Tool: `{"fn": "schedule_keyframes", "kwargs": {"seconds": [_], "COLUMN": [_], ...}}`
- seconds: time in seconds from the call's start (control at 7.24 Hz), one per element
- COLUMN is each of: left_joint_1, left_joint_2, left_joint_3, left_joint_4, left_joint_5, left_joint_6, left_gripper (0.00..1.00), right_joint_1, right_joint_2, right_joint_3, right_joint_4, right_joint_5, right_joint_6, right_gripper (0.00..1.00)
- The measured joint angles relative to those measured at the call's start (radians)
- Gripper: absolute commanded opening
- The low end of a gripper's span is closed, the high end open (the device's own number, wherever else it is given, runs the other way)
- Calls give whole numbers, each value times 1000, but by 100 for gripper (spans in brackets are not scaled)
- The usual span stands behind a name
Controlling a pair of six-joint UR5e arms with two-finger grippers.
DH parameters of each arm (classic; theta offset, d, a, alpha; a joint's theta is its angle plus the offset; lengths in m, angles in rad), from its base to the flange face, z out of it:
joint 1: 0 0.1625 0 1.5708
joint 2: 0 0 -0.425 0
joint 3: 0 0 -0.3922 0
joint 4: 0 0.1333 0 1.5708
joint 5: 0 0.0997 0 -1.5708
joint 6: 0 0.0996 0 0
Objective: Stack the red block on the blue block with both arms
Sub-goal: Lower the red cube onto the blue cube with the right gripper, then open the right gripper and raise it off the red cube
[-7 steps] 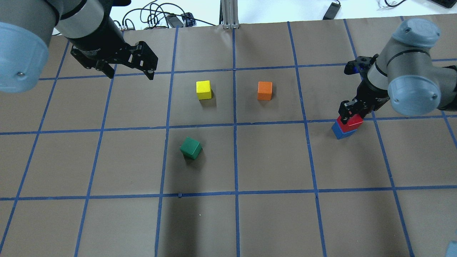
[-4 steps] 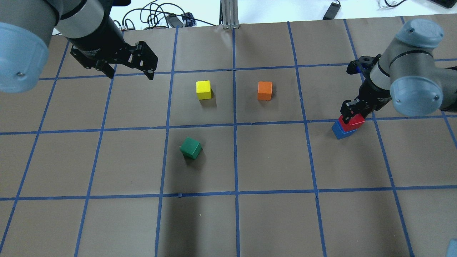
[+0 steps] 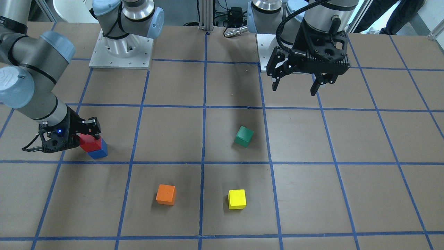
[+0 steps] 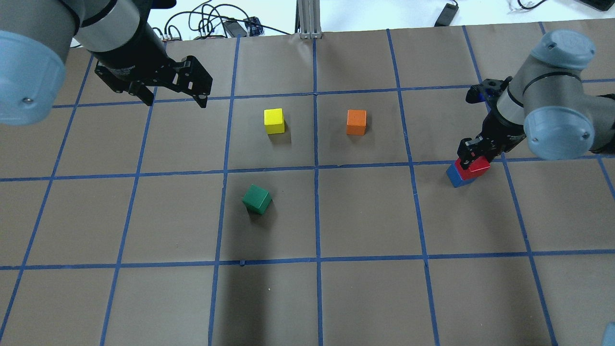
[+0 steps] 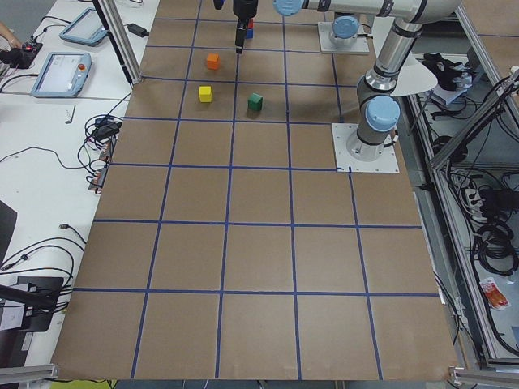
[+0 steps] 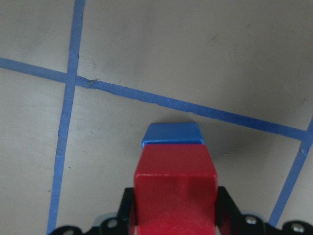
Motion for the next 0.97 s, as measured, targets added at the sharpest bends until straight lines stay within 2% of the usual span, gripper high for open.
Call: {"fn": "schedule_keyframes", "kwargs": {"seconds": [0.14,0.28,0.97], "left_joint_1": [0,0,0], "left_joint_2": [0,0,-1], "left_joint_3": [0,1,1], "left_joint_4": [0,1,1], "left_joint_5": [0,0,0], "left_joint_6": [0,0,-2], "left_gripper": [100,100,100], "right_joint_1": [0,0,0], "right_joint_2": [0,-1,-4], "right_joint_3": [3,3,-20], "right_joint_4": [2,3,-5], "right_joint_5": [0,0,-11], "right_joint_6": [0,0,6], "right_gripper": [66,99,100]}}
